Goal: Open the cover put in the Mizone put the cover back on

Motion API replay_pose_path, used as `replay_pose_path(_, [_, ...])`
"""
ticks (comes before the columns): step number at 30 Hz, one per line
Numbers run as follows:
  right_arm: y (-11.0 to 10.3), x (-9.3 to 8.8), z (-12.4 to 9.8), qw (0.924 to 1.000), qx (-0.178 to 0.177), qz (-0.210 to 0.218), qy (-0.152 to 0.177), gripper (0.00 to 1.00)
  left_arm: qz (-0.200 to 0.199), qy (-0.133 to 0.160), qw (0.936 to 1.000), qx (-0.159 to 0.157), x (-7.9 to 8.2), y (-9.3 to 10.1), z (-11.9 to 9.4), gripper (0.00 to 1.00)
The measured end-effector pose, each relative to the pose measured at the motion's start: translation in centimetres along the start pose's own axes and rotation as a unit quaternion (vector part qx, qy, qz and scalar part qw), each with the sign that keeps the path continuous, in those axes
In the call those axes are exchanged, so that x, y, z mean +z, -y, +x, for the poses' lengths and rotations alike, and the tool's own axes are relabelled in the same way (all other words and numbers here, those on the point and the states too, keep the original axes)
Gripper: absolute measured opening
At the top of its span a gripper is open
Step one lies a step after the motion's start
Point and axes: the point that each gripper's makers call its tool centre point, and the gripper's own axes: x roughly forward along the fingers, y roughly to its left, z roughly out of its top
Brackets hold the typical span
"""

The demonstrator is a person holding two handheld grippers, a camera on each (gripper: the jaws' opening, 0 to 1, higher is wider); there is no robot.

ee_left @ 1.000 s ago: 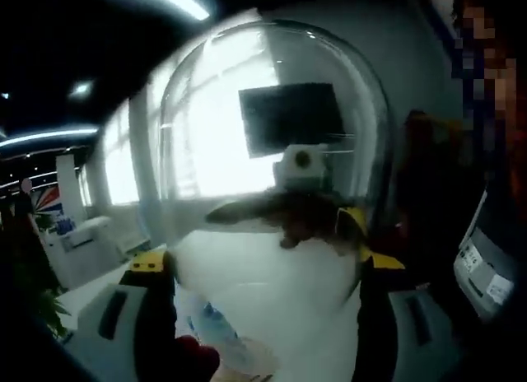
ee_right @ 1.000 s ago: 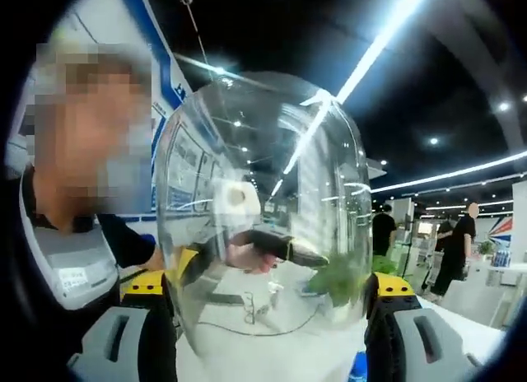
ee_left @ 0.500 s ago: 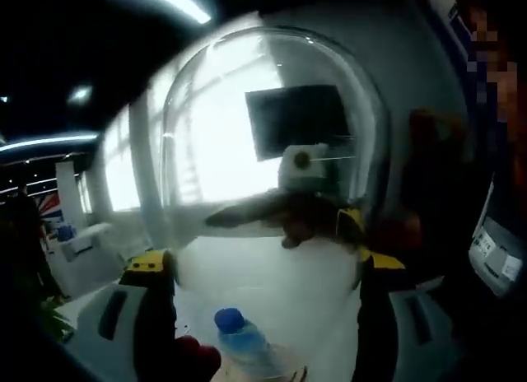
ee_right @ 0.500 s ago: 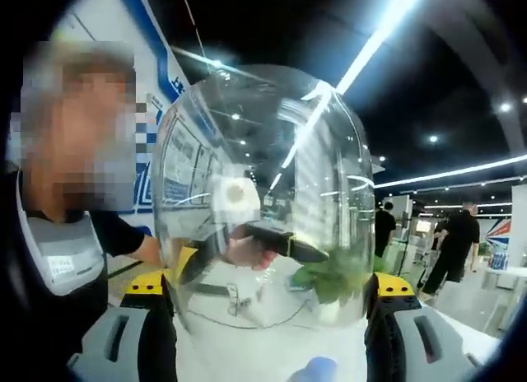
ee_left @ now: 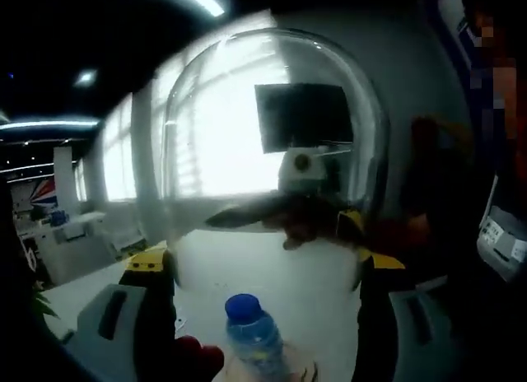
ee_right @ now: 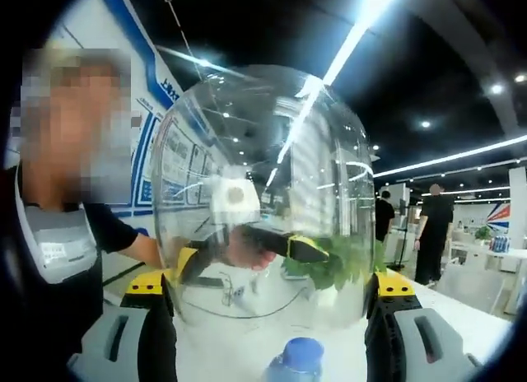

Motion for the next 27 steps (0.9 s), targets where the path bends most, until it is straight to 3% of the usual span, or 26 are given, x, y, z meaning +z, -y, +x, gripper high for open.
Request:
replay_pose_path(13, [1.2,-5.4,0.4,0.9993,-0.004,0.032,-0.020,0.90,-0.036,0.001,0.9993,-0.006,-5.3,-1.5,0.3,0.77])
replay_pose_path(27, [1.7,-10.8,0.0,0.9974,-0.005,0.065,-0.032,0.90,-0.066,-0.020,0.9976,-0.009,-10.5,-1.6,1.1,0.77])
